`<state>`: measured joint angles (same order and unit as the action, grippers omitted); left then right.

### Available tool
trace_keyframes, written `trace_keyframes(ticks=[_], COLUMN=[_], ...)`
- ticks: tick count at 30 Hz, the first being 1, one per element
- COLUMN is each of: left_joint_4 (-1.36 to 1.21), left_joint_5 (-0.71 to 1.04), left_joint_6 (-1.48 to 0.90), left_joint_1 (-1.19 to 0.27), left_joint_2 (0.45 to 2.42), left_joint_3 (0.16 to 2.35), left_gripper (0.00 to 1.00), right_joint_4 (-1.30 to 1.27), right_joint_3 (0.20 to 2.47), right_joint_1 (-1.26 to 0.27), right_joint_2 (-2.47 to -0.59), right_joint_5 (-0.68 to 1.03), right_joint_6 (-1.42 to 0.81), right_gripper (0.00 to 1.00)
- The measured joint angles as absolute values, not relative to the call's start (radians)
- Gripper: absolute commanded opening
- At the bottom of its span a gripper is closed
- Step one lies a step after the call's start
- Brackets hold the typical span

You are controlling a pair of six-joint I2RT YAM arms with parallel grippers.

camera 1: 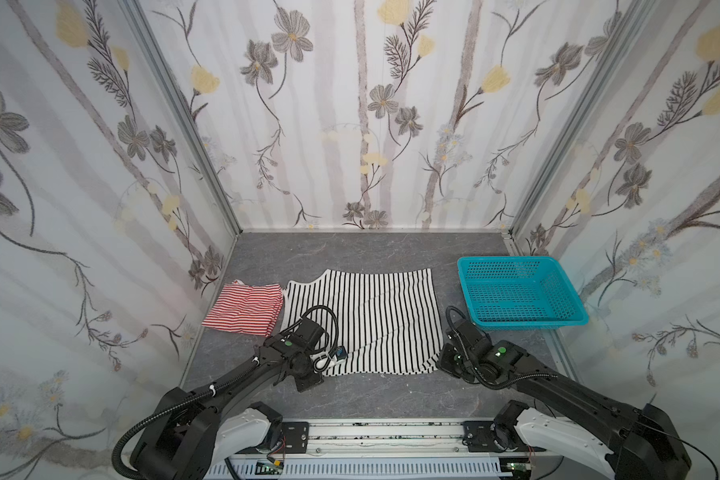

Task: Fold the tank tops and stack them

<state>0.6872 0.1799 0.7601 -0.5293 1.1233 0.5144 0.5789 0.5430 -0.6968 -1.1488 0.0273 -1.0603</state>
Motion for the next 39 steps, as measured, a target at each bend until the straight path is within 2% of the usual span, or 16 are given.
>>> trace_keyframes(ticks=[6, 12, 19, 29, 39], left_joint_4=[0.788, 0.836, 0.834, 0.808, 0.786], left_joint_5=[0.232, 0.23, 0.21, 0.187, 0.169], left_joint_6=[0.768, 0.782, 0.818, 0.9, 0.941], left_joint_1=[-0.528, -0.523, -0.483, -0.437, -0.424], left_joint_2=[1.084, 1.108, 1.184, 1.383, 1.534], left_joint_3=[0.585, 0.611, 0.696, 0.849, 0.977], left_gripper=[0.0, 0.07, 0.1, 0.15, 0.17], right_joint_4=[0.595, 0.631, 0.655, 0.701, 0.717], right_joint_3=[0.572, 0.607, 0.686, 0.834, 0.921], right_joint_1=[-0.695, -0.691, -0.607, -0.496, -0.458], right_joint_2=[-1.126, -1.116, -1.141, -1.34, -1.501], right_joint_5=[0.028, 0.028, 0.029, -0.014, -0.091], right_joint_6=[-1.045, -1.037, -0.979, -0.823, -0.735], right_gripper=[0.0, 0.0, 0.0, 0.0, 0.0])
